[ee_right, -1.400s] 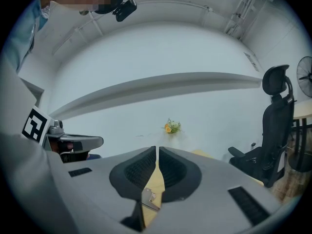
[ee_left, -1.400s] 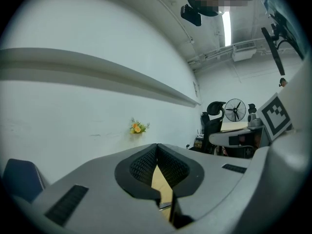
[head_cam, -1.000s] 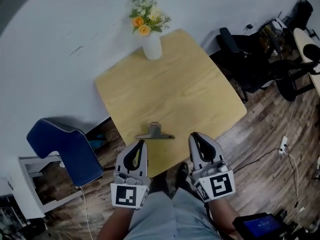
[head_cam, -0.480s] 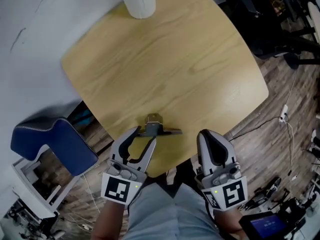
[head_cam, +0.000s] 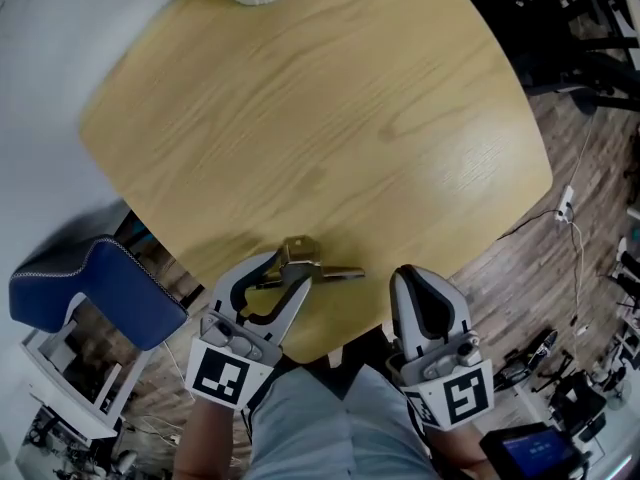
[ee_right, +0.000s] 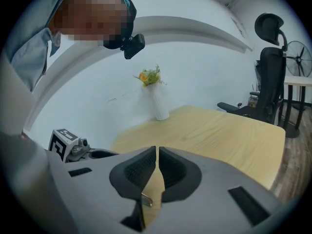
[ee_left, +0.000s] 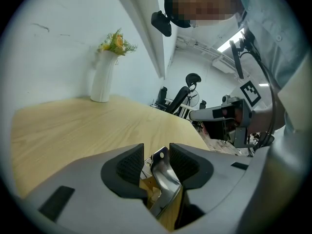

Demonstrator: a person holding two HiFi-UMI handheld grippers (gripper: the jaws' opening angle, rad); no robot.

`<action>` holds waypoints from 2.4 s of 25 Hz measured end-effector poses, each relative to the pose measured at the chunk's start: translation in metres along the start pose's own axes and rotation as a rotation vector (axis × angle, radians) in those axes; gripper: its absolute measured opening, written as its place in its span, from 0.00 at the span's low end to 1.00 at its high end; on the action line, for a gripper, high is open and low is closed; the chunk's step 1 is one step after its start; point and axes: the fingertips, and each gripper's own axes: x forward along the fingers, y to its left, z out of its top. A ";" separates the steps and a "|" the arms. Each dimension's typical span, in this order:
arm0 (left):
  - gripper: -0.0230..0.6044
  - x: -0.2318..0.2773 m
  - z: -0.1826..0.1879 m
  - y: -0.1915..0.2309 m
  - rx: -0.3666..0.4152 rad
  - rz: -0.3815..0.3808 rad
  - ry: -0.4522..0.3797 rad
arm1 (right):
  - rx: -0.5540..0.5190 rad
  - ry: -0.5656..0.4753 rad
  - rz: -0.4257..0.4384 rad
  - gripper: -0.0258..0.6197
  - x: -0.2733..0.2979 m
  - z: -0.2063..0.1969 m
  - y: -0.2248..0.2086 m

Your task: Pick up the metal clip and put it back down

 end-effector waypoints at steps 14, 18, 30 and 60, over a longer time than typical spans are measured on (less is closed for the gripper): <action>0.20 0.017 -0.002 -0.013 0.199 -0.115 0.092 | 0.026 -0.016 -0.041 0.12 0.000 0.008 -0.025; 0.18 0.017 -0.002 -0.021 0.222 -0.115 0.091 | 0.022 -0.030 -0.049 0.12 -0.007 0.012 -0.026; 0.09 0.014 0.017 -0.044 0.223 -0.114 0.051 | 0.022 -0.068 -0.053 0.12 -0.027 0.024 -0.032; 0.07 -0.069 0.162 -0.207 0.259 0.155 -0.292 | -0.188 -0.332 0.021 0.12 -0.221 0.125 -0.004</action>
